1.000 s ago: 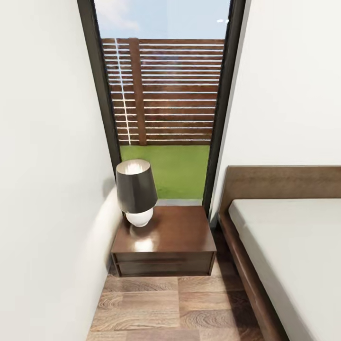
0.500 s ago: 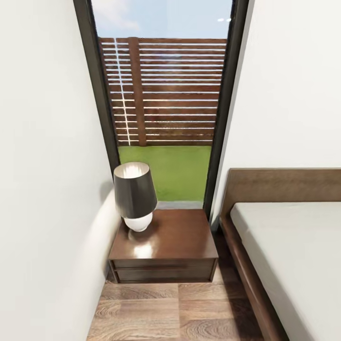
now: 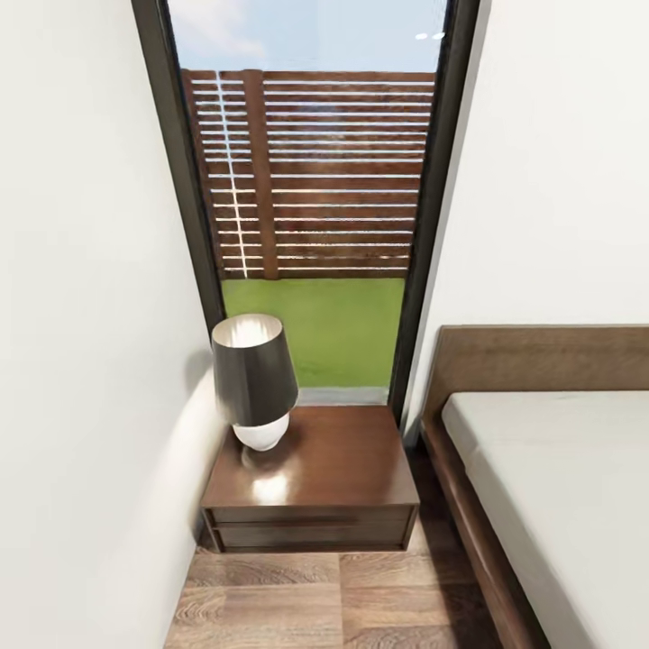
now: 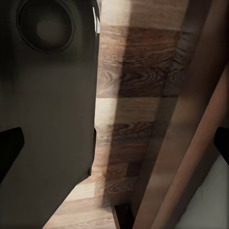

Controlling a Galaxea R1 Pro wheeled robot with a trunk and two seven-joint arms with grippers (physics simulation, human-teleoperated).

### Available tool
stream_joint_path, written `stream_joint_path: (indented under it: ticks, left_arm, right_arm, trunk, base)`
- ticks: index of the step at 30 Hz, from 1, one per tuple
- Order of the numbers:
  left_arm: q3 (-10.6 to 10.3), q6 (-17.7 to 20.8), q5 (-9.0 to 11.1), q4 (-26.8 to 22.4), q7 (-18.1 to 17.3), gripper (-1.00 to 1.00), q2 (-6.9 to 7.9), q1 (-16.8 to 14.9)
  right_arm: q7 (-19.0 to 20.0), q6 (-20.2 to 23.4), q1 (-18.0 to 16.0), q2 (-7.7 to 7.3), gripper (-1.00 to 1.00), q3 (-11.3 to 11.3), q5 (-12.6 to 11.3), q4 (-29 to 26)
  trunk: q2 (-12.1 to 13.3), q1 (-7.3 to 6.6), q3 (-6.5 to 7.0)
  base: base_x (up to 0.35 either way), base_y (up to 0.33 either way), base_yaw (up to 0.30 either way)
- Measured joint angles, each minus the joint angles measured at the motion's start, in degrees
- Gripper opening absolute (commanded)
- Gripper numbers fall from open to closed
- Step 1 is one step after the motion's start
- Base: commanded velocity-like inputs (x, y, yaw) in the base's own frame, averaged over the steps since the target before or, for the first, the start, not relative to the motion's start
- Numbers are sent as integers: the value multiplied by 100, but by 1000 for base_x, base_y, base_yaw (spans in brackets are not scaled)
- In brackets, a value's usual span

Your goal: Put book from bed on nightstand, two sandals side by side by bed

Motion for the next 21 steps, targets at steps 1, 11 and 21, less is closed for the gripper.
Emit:
stream_joint_path:
  ticks: [1, 11, 21]
  left_arm:
    - [0, 0, 0, 0, 0, 100, 0, 0]
    - [0, -3, 0, 0, 0, 100, 0, 0]
    - [0, -12, 0, 0, 0, 100, 3, 0]
  right_arm:
    - [-1, 0, 0, 0, 100, 0, 0, 0]
    - [-3, 0, 0, 0, 100, 0, 0, 0]
    - [0, 0, 0, 0, 100, 0, 0, 0]
  trunk:
    - [0, 0, 0]
    - [0, 0, 0]
    - [0, 1, 0]
  base:
    - [137, 0, 0]
    - [134, 0, 0]
    - [55, 0, 0]
